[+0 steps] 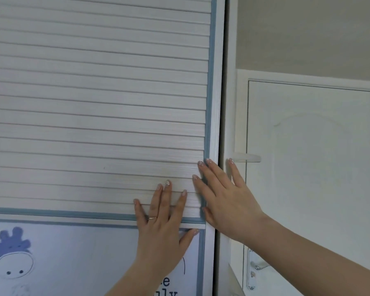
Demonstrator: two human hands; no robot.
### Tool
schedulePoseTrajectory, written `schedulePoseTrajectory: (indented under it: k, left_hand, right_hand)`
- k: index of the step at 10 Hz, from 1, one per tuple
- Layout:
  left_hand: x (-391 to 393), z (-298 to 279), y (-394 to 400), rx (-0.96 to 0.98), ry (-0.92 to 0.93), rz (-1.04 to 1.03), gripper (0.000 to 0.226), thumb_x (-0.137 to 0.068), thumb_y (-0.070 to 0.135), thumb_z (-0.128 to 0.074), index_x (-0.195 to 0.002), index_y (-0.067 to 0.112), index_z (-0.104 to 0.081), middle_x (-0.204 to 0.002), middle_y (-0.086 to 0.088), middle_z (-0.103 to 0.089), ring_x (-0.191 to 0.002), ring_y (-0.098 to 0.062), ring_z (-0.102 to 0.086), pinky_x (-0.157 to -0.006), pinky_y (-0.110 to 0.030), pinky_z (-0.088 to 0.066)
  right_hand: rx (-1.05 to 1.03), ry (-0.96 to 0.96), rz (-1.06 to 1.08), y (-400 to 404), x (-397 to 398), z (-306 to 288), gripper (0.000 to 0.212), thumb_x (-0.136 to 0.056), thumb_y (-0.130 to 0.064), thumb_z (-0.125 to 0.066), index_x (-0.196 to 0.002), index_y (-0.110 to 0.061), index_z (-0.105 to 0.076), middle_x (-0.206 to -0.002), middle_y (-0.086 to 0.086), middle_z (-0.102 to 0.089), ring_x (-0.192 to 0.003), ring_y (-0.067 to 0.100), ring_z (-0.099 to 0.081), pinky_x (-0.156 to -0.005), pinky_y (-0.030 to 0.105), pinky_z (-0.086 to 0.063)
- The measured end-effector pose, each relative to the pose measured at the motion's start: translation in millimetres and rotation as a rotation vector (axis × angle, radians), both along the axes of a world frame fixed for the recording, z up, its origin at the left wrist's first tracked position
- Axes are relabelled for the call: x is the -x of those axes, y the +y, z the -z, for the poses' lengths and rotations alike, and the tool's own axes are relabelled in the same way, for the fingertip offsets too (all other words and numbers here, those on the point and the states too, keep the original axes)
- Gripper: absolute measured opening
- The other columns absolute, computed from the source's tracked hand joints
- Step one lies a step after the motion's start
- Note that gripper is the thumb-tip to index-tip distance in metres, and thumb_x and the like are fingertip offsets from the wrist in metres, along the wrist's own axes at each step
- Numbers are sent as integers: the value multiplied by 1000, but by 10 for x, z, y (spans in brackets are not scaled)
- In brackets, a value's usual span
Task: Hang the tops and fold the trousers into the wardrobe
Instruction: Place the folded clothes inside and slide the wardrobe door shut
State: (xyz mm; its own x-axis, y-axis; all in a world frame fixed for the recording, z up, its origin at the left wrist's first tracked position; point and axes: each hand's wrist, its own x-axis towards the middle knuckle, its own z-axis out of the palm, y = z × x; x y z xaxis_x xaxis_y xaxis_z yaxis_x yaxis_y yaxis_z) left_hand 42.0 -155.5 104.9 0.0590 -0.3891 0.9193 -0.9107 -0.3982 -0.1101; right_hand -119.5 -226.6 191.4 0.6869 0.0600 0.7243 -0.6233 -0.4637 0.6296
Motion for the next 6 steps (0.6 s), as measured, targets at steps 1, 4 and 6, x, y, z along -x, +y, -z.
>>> schedulePoseTrajectory:
  k: [1,4,6]
  left_hand:
    - [45,11,-44,20,-16,-5,76,-83,65,-40,-145,22,-36,-154,-16,-28,-142,-33,-26,-104,-71,-19]
    - [81,-1,-77,39,-52,-30,74,-83,62,-41,-145,22,-35,-154,-18,-28,-141,-36,-27,-102,-73,-21]
    - [105,-6,-66,45,-48,11,74,-83,62,-39,-145,21,-34,-154,-18,-27,-141,-36,-25,-103,-72,-20]
  right_hand:
    - [-2,-3,6,-19,56,-1,68,-73,-40,-67,-133,-9,-53,-145,19,-42,-138,33,-34,-107,59,-18]
    - [-7,-26,5,-52,89,19,69,-74,-41,-65,-135,-11,-51,-147,16,-40,-140,30,-32,-111,62,-19]
    - [-53,-35,-12,-24,138,79,66,-72,-40,-66,-130,-11,-56,-144,13,-45,-138,29,-36,-112,61,-21]
